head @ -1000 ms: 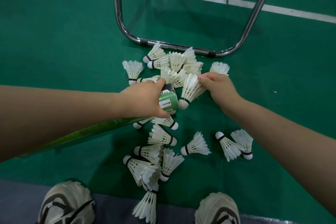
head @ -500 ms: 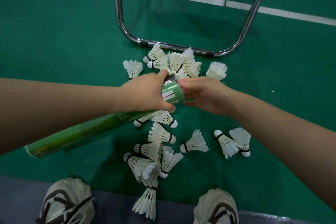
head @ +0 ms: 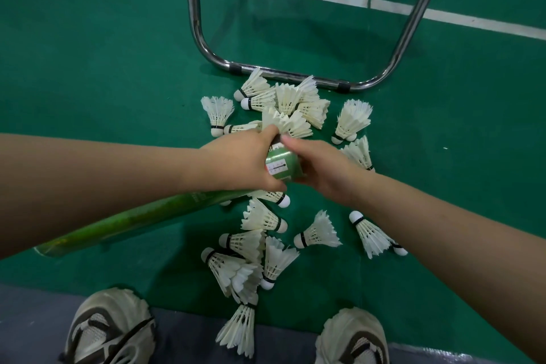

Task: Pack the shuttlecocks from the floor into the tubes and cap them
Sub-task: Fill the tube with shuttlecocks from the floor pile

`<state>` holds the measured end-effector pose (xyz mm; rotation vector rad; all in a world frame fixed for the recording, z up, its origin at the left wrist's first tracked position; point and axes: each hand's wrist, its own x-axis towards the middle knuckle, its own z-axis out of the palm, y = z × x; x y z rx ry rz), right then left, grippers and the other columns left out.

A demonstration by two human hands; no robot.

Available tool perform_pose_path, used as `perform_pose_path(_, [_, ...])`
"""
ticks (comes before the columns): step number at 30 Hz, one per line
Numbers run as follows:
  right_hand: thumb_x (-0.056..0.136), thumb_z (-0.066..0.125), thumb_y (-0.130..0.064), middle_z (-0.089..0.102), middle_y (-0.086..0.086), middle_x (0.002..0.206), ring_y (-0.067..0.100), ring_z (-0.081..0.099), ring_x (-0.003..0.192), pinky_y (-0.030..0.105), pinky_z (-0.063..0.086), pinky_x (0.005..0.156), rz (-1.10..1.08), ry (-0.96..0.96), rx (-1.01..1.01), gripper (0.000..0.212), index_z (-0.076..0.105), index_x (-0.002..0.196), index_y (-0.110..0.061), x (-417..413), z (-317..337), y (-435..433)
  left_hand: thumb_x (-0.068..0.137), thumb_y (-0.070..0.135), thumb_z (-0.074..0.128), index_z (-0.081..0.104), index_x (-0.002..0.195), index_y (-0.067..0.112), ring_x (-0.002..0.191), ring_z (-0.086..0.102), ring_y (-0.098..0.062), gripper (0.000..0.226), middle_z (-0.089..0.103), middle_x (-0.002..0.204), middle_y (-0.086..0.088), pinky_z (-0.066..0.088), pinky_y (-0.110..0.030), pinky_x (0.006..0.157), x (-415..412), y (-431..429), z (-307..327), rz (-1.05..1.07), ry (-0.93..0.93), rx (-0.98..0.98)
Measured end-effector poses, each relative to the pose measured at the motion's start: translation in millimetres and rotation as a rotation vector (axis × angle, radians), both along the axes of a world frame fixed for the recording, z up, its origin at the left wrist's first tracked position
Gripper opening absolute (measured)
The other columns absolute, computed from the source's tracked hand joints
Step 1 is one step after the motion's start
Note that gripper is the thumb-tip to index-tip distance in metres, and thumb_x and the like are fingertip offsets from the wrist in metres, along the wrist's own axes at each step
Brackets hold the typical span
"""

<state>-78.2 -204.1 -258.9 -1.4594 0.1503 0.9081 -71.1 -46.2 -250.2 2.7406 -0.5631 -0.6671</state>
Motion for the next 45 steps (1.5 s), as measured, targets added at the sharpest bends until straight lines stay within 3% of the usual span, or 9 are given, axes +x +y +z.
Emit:
perform_pose_path(5, [0.091,0.052,-0.03,0.069,-0.003,0.083,0.011,0.062,0.082,0.027,0.041,0.081,-0.181,-0.231,-0.395,0.019,0.067,0.094,-0.02,17.6,-18.5,-21.8,0.068,0.065,0.068,0.034,0.13,0.019,0.086,0.057,-0.02,0.084,0.058,0.108,-0.004,0.053,-0.039,0.077,8.2,14.0,-7.6,0.002,0.025,0.082])
perform_pose_path(11, [0.088,0.058,-0.023,0.068,-0.008,0.088,0.009,0.062,0.087,0.032,0.049,0.088,0.084,-0.312,-0.446,0.011,0.063,0.085,-0.032,9.1,-40.3,1.1,0.069,0.061,0.07,0.035,0.124,0.02,0.082,0.052,-0.019,0.078,0.049,0.095,0.001,0.043,-0.03,0.065,7.4,24.2,-16.9,-0.01,0.032,0.123])
perform_pose_path(14, [0.085,0.059,-0.024,0.068,-0.003,0.1,0.016,0.063,0.094,0.039,0.049,0.089,0.2,-0.368,-0.478,0.015,0.064,0.098,-0.029,8.5,-46.3,16.9,0.068,0.06,0.072,0.037,0.122,0.02,0.08,0.053,-0.018,0.076,0.051,0.096,0.002,0.047,-0.031,0.066,7.4,32.4,-22.7,0.012,0.037,0.098])
perform_pose_path(17, [0.091,0.05,-0.019,0.062,-0.003,0.111,0.016,0.058,0.097,0.031,0.046,0.081,0.274,-0.437,-0.568,0.027,0.055,0.117,-0.022,11.7,-49.4,30.4,0.067,0.063,0.07,0.039,0.118,0.019,0.08,0.055,-0.019,0.074,0.055,0.1,-0.003,0.053,-0.039,0.071,6.4,44.1,-28.8,0.025,0.063,0.141])
perform_pose_path(21, [0.092,0.038,-0.006,0.06,-0.004,0.113,0.014,0.055,0.093,0.027,0.041,0.073,0.281,-0.445,-0.643,0.032,0.047,0.119,-0.019,15.9,-59.0,38.4,0.067,0.061,0.07,0.037,0.122,0.019,0.083,0.054,-0.021,0.077,0.053,0.1,-0.005,0.052,-0.039,0.076,2.6,59.3,-31.9,0.032,0.096,0.202])
perform_pose_path(29, [0.084,0.04,0.005,0.053,0.002,0.126,0.018,0.052,0.11,0.032,0.045,0.088,0.381,-0.676,-0.866,0.052,0.049,0.13,-0.019,32.5,-66.3,30.6,0.065,0.063,0.071,0.037,0.124,0.019,0.085,0.055,-0.024,0.081,0.052,0.099,-0.005,0.051,-0.04,0.077,-4.0,84.7,-34.4,0.066,0.128,0.232])
perform_pose_path(37, [0.089,0.049,-0.015,0.048,-0.002,0.134,0.021,0.039,0.123,0.035,0.033,0.101,0.697,-0.92,-1.038,0.045,0.046,0.133,-0.024,41.9,-72.0,34.6,0.066,0.062,0.071,0.037,0.124,0.018,0.083,0.056,-0.023,0.081,0.052,0.098,-0.005,0.053,-0.04,0.075,-6.3,104.0,-32.8,0.107,0.137,0.225])
perform_pose_path(41, [0.094,0.047,-0.034,0.066,0.0,0.097,0.019,0.057,0.094,0.032,0.038,0.078,0.721,-0.913,-1.1,0.023,0.062,0.103,-0.019,45.2,-71.8,28.6,0.066,0.061,0.072,0.036,0.124,0.018,0.083,0.056,-0.023,0.08,0.052,0.099,-0.005,0.053,-0.04,0.074,-7.8,108.9,-30.3,0.129,0.142,0.215])
perform_pose_path(45, [0.097,0.044,-0.029,0.057,-0.005,0.073,0.011,0.05,0.065,0.026,0.033,0.056,0.249,-0.75,-0.858,0.021,0.058,0.091,-0.016,43.2,-46.9,20.8,0.068,0.061,0.07,0.037,0.122,0.017,0.082,0.055,-0.023,0.077,0.052,0.097,-0.005,0.051,-0.037,0.072,-6.3,108.0,-25.9,0.142,0.121,0.193])
